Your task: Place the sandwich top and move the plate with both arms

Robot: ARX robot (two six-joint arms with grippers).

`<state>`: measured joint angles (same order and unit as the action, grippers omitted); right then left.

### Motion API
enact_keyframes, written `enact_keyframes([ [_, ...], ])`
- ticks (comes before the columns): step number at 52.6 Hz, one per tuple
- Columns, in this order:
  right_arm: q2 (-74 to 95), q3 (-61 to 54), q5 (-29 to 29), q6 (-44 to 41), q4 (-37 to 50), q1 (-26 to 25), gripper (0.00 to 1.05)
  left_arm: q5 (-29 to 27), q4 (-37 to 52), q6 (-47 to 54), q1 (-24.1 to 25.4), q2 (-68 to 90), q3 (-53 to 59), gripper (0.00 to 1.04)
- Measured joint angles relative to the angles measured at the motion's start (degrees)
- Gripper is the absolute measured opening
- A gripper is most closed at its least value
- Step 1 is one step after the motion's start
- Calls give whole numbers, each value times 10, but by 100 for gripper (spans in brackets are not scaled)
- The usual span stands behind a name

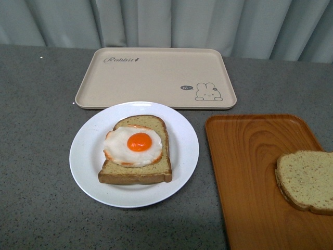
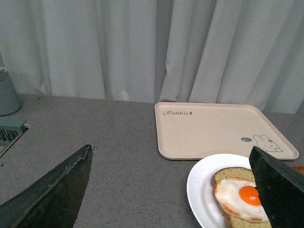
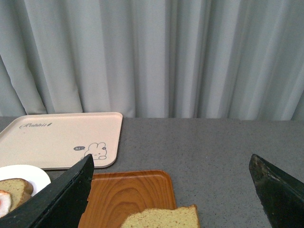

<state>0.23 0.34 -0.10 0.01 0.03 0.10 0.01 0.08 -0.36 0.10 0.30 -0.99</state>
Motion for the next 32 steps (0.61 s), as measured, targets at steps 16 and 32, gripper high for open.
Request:
enact_keyframes([
  [16,0,0,0,0,0,0,96,0,0,0,0,0,0,98],
  [32,0,0,0,0,0,0,96,0,0,0,0,0,0,98],
])
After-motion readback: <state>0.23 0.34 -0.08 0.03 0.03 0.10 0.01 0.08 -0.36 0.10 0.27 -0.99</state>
